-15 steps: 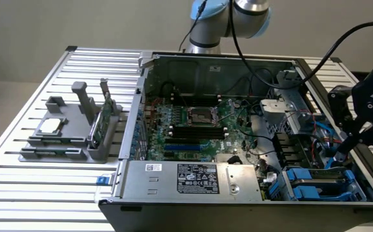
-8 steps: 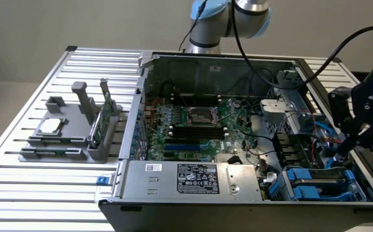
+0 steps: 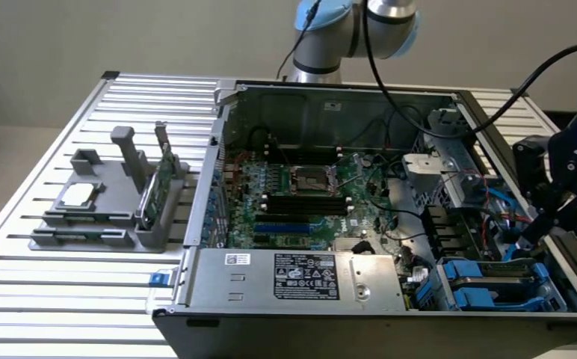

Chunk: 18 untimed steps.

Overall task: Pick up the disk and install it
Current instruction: 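Insert the first disk wire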

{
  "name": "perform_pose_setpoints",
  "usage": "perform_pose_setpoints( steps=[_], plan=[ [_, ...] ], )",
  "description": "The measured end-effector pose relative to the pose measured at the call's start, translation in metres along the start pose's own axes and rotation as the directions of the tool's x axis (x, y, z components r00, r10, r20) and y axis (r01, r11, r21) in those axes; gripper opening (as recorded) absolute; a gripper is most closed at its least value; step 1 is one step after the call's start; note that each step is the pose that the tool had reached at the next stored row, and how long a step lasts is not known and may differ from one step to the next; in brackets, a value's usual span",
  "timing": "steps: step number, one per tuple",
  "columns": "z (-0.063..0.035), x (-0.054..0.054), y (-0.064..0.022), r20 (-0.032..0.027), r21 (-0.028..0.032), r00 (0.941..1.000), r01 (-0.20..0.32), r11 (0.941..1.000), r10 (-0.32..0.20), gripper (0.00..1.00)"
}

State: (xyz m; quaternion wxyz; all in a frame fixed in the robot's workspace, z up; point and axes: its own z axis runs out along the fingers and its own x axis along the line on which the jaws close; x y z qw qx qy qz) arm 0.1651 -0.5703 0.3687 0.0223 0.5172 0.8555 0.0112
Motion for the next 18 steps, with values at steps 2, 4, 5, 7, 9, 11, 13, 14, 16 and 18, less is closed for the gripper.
perform_pose_setpoints(
  steps=[2,4,5,7,9,11,13,14,16,18],
  plan=[
    [0.0001,-0.002,0.0000,-0.0110,0.0030,0.9999,0.000,1.0000,0.000,0.11],
    [0.0001,-0.005,-0.0005,-0.0264,0.0074,0.9997,-0.001,1.0000,0.001,0.11],
    [0.0002,-0.006,-0.0008,-0.0344,0.0088,0.9994,-0.001,1.0000,0.001,0.11],
    [0.0002,-0.009,-0.0013,-0.0495,0.0100,0.9988,-0.002,0.9999,0.002,0.11],
    [0.0002,-0.012,-0.0014,-0.0626,0.0096,0.9980,-0.002,1.0000,0.003,0.11],
    [0.0004,-0.015,-0.0013,-0.0741,0.0086,0.9972,-0.002,1.0000,0.003,0.11],
    [0.0005,-0.020,-0.0013,-0.0858,0.0063,0.9963,-0.003,1.0000,0.003,0.11],
    [0.0006,-0.022,-0.0013,-0.0905,0.0051,0.9959,-0.003,1.0000,0.004,0.11],
    [0.0013,-0.027,-0.0017,-0.0972,0.0034,0.9953,-0.003,1.0000,0.004,0.11],
    [0.0025,-0.032,-0.0018,-0.1023,0.0026,0.9947,-0.004,1.0000,0.004,0.11]
  ],
)
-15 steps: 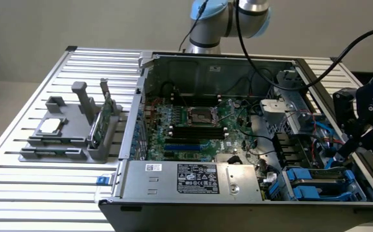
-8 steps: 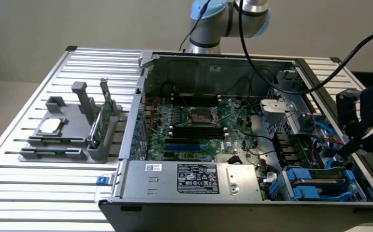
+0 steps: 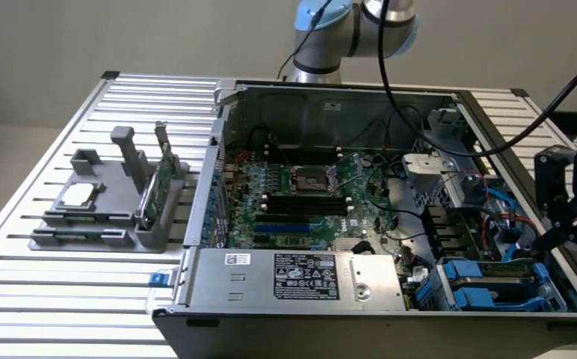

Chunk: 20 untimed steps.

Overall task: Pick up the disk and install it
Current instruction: 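Insert the first disk wire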

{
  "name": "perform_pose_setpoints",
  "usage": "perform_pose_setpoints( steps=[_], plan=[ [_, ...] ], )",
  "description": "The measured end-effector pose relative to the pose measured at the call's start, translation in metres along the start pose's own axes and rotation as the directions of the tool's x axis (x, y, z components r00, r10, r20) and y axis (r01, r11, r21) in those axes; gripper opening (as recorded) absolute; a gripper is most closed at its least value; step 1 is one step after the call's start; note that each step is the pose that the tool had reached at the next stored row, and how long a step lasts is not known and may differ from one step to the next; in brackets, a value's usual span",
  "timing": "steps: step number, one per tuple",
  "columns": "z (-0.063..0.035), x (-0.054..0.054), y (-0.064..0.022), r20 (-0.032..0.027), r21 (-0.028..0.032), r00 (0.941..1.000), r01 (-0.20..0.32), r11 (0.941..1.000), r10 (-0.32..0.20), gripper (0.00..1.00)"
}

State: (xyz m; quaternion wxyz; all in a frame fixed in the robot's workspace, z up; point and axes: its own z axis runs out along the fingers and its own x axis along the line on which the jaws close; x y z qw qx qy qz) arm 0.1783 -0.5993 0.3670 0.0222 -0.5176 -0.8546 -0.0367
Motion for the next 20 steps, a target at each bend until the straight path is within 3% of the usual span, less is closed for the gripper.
perform_pose_setpoints(
  steps=[8,11,13,14,20],
  plan=[
    [0.0016,-0.011,-0.0015,-0.0158,0.0102,0.9999,-0.001,0.9999,0.001,0.12],
    [0.0031,-0.013,-0.0024,-0.0206,0.0121,0.9998,-0.002,0.9999,0.002,0.30],
    [0.0044,-0.013,-0.0025,-0.0226,0.0130,0.9997,-0.002,0.9999,0.002,0.30],
    [0.0052,-0.013,-0.0026,-0.0239,0.0136,0.9997,-0.002,0.9999,0.002,0.36],
    [0.0111,-0.013,-0.0024,-0.0274,0.0154,0.9996,-0.003,0.9999,0.003,0.36]
  ],
)
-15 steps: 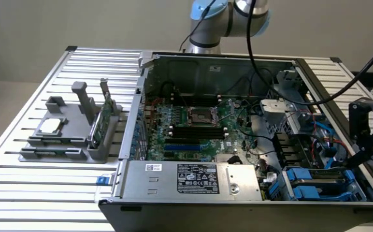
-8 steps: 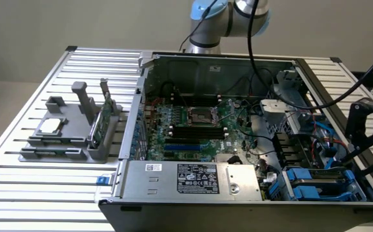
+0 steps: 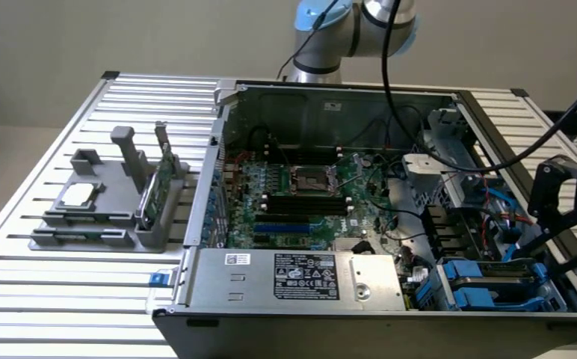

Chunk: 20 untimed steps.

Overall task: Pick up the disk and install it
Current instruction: 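Insert the first disk wire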

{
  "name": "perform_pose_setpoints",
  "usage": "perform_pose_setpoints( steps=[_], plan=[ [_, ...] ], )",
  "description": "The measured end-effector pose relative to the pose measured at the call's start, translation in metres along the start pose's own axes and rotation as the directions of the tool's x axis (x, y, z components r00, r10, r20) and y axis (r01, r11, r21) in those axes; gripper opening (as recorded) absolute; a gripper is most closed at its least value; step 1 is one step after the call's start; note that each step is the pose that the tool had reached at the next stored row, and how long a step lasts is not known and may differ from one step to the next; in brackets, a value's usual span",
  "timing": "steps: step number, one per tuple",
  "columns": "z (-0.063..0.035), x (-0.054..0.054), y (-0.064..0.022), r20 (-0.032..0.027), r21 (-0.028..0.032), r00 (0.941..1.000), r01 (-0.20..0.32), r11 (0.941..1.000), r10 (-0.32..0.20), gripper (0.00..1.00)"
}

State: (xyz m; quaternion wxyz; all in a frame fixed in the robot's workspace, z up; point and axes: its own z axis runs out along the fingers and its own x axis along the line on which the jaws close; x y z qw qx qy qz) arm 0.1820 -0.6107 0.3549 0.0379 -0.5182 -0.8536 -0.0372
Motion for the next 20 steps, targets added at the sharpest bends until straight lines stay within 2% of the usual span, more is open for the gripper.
perform_pose_setpoints(
  steps=[5,10,12,15,20],
  plan=[
    [0.0032,0.0009,0.0006,-0.0073,0.0010,1.0000,-0.001,1.0000,0.001,0.36],
    [0.0042,0.0016,0.0010,-0.0252,-0.0013,0.9996,-0.009,1.0000,0.009,0.36],
    [0.0047,0.0018,0.0011,-0.0309,-0.0004,0.9994,-0.012,0.9999,0.012,0.36],
    [0.0060,0.0022,0.0013,-0.0363,0.0006,0.9992,-0.018,0.9998,0.018,0.36],
    [0.0090,0.0027,0.0019,-0.0476,-0.0024,0.9986,-0.022,0.9998,0.022,0.36]
  ],
)
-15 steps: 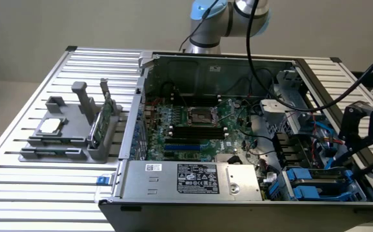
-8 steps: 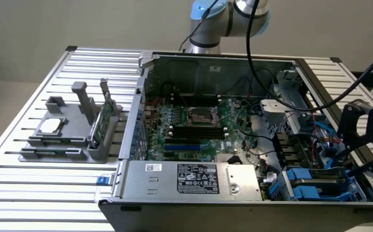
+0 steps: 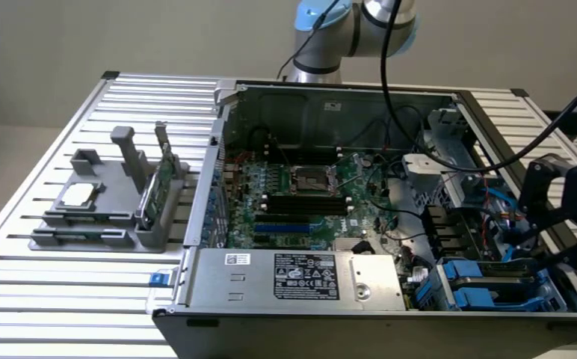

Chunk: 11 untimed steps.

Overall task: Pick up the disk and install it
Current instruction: 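Insert the first disk wire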

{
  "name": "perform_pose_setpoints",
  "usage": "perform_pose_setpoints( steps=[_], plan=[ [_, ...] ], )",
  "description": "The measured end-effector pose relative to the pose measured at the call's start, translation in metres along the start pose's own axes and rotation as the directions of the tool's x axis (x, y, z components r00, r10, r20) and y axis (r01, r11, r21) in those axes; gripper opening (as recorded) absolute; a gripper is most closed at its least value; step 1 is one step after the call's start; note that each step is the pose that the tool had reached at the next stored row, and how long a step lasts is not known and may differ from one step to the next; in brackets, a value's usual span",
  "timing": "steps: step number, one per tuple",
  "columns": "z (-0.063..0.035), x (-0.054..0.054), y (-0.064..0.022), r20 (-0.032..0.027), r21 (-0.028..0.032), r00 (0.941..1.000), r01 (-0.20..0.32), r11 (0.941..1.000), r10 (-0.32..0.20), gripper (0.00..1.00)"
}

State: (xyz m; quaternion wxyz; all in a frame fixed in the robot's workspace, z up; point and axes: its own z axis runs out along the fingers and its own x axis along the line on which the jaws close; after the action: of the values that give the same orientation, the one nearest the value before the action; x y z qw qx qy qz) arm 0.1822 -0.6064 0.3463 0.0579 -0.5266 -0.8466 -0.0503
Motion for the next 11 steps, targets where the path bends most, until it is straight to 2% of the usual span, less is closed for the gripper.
perform_pose_setpoints(
  steps=[6,11],
  plan=[
    [0.0042,-0.0003,0.0023,-0.0132,-0.0028,0.9999,-0.001,1.0000,0.001,0.36],
    [0.0077,-0.0016,0.0048,-0.0194,-0.0031,0.9998,-0.003,1.0000,0.003,0.36]
  ],
)
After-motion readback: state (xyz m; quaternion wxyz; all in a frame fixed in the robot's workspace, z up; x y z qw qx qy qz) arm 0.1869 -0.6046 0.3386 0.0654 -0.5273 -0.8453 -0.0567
